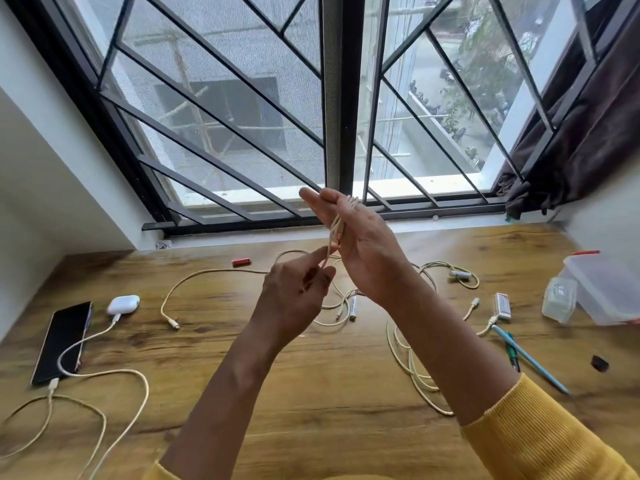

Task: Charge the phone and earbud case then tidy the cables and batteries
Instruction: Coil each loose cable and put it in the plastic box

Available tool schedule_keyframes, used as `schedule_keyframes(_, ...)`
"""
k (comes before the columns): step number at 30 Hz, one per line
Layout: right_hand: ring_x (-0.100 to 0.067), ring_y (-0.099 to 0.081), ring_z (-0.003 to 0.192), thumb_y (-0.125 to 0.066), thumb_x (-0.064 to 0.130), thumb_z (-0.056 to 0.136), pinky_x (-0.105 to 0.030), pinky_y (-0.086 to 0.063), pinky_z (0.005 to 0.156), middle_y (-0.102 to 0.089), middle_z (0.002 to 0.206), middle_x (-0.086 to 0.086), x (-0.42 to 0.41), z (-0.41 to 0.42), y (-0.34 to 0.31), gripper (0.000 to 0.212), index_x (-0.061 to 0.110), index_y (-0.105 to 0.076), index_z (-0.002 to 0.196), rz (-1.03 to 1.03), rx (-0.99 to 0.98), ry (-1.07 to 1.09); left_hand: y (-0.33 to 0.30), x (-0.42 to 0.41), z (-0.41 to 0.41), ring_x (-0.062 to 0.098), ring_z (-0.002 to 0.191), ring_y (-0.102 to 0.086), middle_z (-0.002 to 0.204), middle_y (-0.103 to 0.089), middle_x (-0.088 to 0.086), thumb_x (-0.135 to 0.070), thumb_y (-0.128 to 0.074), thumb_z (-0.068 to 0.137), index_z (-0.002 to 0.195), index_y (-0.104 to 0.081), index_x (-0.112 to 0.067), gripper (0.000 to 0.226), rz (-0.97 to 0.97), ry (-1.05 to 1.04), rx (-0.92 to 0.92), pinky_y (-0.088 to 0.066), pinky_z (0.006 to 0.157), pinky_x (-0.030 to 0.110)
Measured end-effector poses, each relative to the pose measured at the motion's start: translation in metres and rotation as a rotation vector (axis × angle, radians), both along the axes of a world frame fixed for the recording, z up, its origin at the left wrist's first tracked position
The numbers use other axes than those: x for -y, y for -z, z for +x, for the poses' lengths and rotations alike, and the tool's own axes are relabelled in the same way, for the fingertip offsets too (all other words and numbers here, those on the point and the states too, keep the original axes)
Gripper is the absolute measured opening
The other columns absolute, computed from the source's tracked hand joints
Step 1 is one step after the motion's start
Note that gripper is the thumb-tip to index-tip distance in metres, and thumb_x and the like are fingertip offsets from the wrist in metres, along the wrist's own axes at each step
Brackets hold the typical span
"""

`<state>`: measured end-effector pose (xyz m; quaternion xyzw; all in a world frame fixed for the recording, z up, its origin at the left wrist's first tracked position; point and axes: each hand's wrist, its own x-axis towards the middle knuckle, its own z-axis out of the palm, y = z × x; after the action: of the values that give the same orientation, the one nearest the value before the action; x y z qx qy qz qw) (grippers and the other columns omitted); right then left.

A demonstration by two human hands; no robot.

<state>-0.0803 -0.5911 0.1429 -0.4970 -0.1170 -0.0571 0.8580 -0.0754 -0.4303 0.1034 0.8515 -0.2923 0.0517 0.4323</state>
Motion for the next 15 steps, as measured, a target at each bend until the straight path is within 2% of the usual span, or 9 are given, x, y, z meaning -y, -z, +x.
schedule_keyframes(2,-0.021,-0.057,0.14,-0.036,0.014,0.114,-0.036,-0.036,0.121,-0.068,0.139,-0.016,0.0,0.001,0.004,0.033,-0.006,-0.049,0.137,-0.169,-0.026,0.087,-0.004,-0.004,0.001,0.005,0.075,-0.067,0.079,-0.071,-0.012,-0.033,-0.061,0.103,0.143,-0.065,-0.031,0.04,0.09,0.031,0.019,-0.049,0.071,0.027)
schedule_keyframes(5,-0.011,-0.066,0.126,-0.039,0.009,0.114,-0.014,-0.045,0.102,-0.074,0.126,-0.014,0.001,0.003,0.005,0.028,-0.007,-0.053,0.13,-0.452,-0.095,0.208,-0.012,-0.008,0.0,0.001,0.078,-0.062,0.095,-0.078,-0.007,-0.024,-0.067,0.1,0.135,-0.072,-0.029,0.035,0.186,0.047,0.104,-0.047,0.072,0.027)
schedule_keyframes(6,-0.007,-0.067,0.121,-0.04,0.014,0.113,-0.015,-0.047,0.1,-0.077,0.12,-0.007,0.002,0.003,0.006,0.027,-0.002,-0.057,0.126,-0.587,-0.105,0.243,-0.014,-0.009,0.001,0.001,0.078,-0.061,0.096,-0.078,-0.008,-0.021,-0.068,0.099,0.131,-0.074,-0.03,0.034,0.198,0.049,0.131,-0.046,0.072,0.027)
schedule_keyframes(8,-0.009,-0.065,0.114,-0.043,0.032,0.107,-0.034,-0.051,0.102,-0.077,0.107,0.009,0.003,0.004,0.013,0.032,0.012,-0.066,0.116,-0.923,-0.109,0.332,-0.019,-0.011,0.005,0.006,0.082,-0.065,0.097,-0.078,-0.01,-0.021,-0.068,0.097,0.123,-0.078,-0.031,0.03,0.22,0.048,0.163,-0.048,0.073,0.031)
schedule_keyframes(10,-0.021,-0.065,0.104,-0.04,0.044,0.098,-0.052,-0.053,0.094,-0.073,0.1,0.007,0.004,0.003,0.018,0.036,0.021,-0.067,0.107,-1.182,-0.118,0.335,-0.026,-0.014,0.008,0.004,0.081,-0.063,0.09,-0.074,-0.02,-0.027,-0.069,0.095,0.114,-0.08,-0.036,0.024,0.244,0.07,0.187,-0.049,0.075,0.035)
schedule_keyframes(11,-0.025,-0.067,0.097,-0.039,0.047,0.095,-0.054,-0.054,0.088,-0.073,0.095,0.003,0.004,0.002,0.021,0.037,0.022,-0.065,0.103,-1.242,-0.116,0.299,-0.028,-0.016,0.01,0.0,0.081,-0.061,0.084,-0.07,-0.027,-0.031,-0.072,0.093,0.108,-0.08,-0.038,0.019,0.246,0.092,0.185,-0.047,0.076,0.035)
schedule_keyframes(13,-0.024,-0.07,0.08,-0.041,0.048,0.094,-0.055,-0.056,0.08,-0.074,0.079,-0.001,0.006,-0.003,0.025,0.036,0.019,-0.062,0.095,-1.204,-0.132,0.182,-0.032,-0.024,0.016,-0.009,0.084,-0.059,0.081,-0.064,-0.04,-0.034,-0.08,0.089,0.1,-0.081,-0.04,0.012,0.241,0.13,0.13,-0.042,0.076,0.029)
schedule_keyframes(15,-0.027,-0.069,0.068,-0.046,0.039,0.099,-0.052,-0.056,0.072,-0.072,0.07,-0.008,0.007,-0.009,0.027,0.034,0.01,-0.061,0.089,-1.099,-0.136,0.08,-0.034,-0.033,0.023,-0.007,0.086,-0.059,0.084,-0.066,-0.037,-0.031,-0.081,0.087,0.096,-0.08,-0.04,0.013,0.245,0.158,0.051,-0.042,0.073,0.028)
